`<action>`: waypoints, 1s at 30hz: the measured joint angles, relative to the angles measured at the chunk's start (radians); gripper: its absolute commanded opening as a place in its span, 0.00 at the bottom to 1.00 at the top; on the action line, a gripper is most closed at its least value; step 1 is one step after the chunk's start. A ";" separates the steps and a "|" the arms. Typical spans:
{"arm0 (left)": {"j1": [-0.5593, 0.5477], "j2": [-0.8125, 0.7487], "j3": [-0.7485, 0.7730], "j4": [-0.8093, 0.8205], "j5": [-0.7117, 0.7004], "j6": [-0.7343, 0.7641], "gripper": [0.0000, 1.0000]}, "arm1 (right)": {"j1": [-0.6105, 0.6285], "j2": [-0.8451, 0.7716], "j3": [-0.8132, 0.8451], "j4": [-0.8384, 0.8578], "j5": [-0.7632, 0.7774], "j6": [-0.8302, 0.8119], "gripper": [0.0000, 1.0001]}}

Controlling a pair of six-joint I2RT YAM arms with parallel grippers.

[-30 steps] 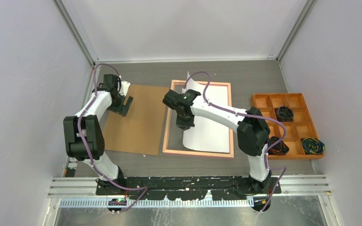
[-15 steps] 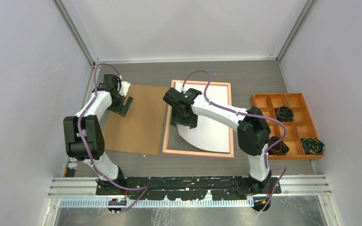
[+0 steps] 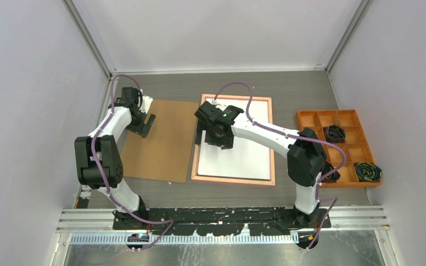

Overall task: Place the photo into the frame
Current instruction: Turn over the photo from the photo frame, then move the photo frame to the center of the board.

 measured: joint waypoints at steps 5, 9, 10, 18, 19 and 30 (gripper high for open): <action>0.049 0.037 0.058 -0.018 -0.020 -0.003 0.89 | 0.002 -0.004 0.000 0.114 -0.053 0.008 1.00; 0.144 0.076 0.106 -0.012 -0.047 -0.002 0.88 | 0.014 0.051 0.072 0.170 -0.091 0.019 1.00; 0.176 0.085 0.114 -0.008 -0.056 -0.001 0.88 | 0.019 0.083 0.108 0.189 -0.101 0.023 1.00; 0.291 0.146 0.116 0.024 -0.095 0.021 0.87 | 0.058 0.361 0.330 0.282 -0.159 0.048 0.98; 0.291 0.154 0.116 0.029 -0.095 0.024 0.87 | 0.060 0.388 0.344 0.282 -0.160 0.054 0.98; 0.290 0.194 0.113 0.040 -0.038 0.019 0.86 | 0.056 0.458 0.366 0.257 -0.123 0.103 0.97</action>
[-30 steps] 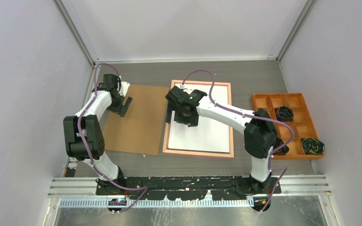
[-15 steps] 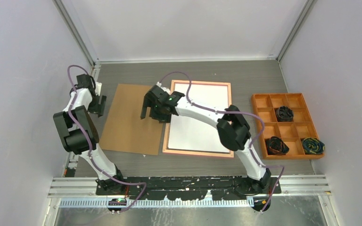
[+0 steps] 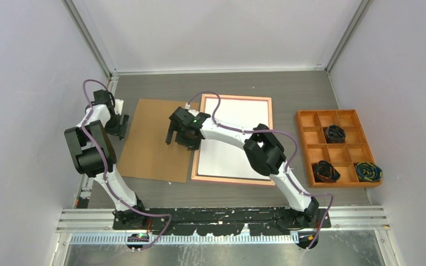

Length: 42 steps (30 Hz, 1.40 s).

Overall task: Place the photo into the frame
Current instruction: Move the photo frame to the center of the board.

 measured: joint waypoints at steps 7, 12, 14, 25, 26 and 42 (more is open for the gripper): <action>-0.029 0.006 -0.023 0.008 0.027 -0.007 0.85 | -0.017 -0.056 -0.098 0.045 0.015 0.022 0.98; -0.054 0.016 -0.023 0.020 0.025 -0.021 0.85 | -0.023 -0.069 -0.113 0.033 0.039 0.018 0.99; -0.063 0.021 -0.023 0.025 0.021 -0.023 0.84 | -0.023 -0.078 -0.127 0.034 0.044 0.008 0.99; -0.072 0.025 -0.023 0.037 0.003 -0.025 0.84 | -0.058 -0.137 -0.230 0.020 0.060 -0.010 0.99; -0.072 0.025 -0.023 0.038 0.003 -0.025 0.84 | -0.064 -0.143 -0.240 0.019 0.061 -0.010 0.99; -0.116 0.075 0.032 0.011 0.028 -0.050 0.80 | -0.076 -0.090 -0.171 0.063 -0.024 0.032 0.97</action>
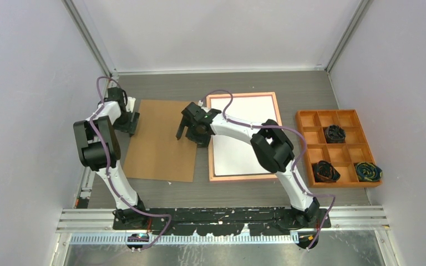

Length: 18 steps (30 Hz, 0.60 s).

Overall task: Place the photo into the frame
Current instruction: Move the photo frame to the center of the board, then turn over the photo frame item at the center of the board.

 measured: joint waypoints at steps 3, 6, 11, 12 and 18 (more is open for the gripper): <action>0.001 0.000 0.000 0.000 0.006 -0.002 0.78 | -0.003 0.002 0.000 0.015 -0.028 0.014 0.97; 0.001 -0.002 -0.006 0.014 0.010 0.006 0.66 | -0.023 -0.002 -0.017 0.048 -0.086 0.052 0.97; 0.001 -0.023 -0.051 0.075 0.005 0.040 0.59 | -0.033 -0.032 -0.103 0.177 -0.158 0.122 0.95; 0.001 -0.023 -0.051 0.076 0.005 0.045 0.59 | -0.033 -0.038 -0.117 0.196 -0.166 0.133 0.95; 0.001 -0.023 -0.053 0.086 0.002 0.065 0.60 | -0.031 -0.122 -0.250 0.333 -0.223 0.204 0.95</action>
